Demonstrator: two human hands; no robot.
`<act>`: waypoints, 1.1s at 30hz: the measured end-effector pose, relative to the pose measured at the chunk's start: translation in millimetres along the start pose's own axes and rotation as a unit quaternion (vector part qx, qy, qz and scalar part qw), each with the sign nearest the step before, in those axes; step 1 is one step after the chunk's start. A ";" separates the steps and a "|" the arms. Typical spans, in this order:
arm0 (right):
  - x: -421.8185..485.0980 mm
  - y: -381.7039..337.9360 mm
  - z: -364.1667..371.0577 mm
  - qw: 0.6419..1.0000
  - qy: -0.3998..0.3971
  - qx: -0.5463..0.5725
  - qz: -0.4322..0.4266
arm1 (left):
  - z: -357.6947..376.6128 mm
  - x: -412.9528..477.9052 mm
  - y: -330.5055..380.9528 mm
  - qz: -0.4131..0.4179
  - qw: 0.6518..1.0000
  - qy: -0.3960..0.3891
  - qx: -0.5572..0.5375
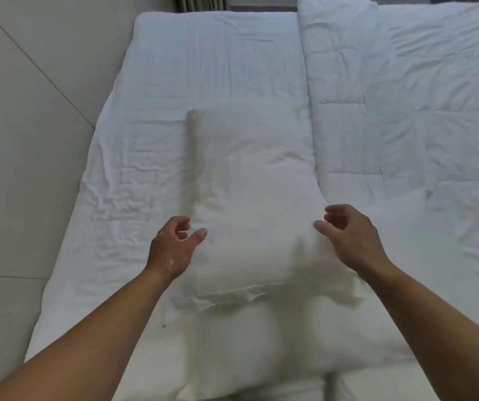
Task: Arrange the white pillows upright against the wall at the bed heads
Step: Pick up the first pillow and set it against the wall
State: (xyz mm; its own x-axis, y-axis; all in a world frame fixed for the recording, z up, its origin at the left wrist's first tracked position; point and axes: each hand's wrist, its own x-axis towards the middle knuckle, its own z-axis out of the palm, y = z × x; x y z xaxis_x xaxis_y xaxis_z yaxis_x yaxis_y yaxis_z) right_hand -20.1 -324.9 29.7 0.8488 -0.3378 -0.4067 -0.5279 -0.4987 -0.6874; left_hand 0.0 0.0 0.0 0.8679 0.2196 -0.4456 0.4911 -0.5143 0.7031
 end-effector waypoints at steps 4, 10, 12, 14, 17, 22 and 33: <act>51.2 -17.2 24.9 0.996 -0.022 -0.083 0.026 | 12.5 58.2 7.0 -0.042 0.996 -0.054 0.062; 109.4 -8.0 52.2 0.988 -0.048 -0.090 0.115 | 49.3 120.4 -6.0 -0.099 0.988 -0.114 0.004; 122.5 -2.1 58.0 0.987 -0.054 -0.082 0.127 | 57.8 136.5 -11.5 -0.110 0.987 -0.118 -0.024; 132.2 2.8 62.3 0.986 -0.061 -0.072 0.137 | 65.3 149.8 -18.1 -0.120 0.985 -0.118 -0.044; 144.1 11.0 69.6 0.984 -0.060 -0.065 0.152 | 76.4 160.0 -27.1 -0.127 0.983 -0.118 -0.064; 147.5 16.8 81.4 0.985 -0.057 -0.052 0.154 | 84.0 162.7 -35.2 -0.121 0.982 -0.123 -0.077; 88.1 -25.9 68.0 0.999 -0.003 0.025 0.043 | 35.6 114.6 -10.5 -0.049 0.985 -0.078 -0.147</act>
State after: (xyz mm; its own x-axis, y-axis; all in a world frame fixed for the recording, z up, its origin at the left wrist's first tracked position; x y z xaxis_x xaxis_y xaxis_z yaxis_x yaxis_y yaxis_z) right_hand 70.4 -287.5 -29.2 0.8006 -0.3728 -0.4691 -0.5969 -0.4282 -0.6785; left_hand 91.7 1.1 -78.2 0.8048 0.1135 -0.5825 0.5917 -0.2304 0.7726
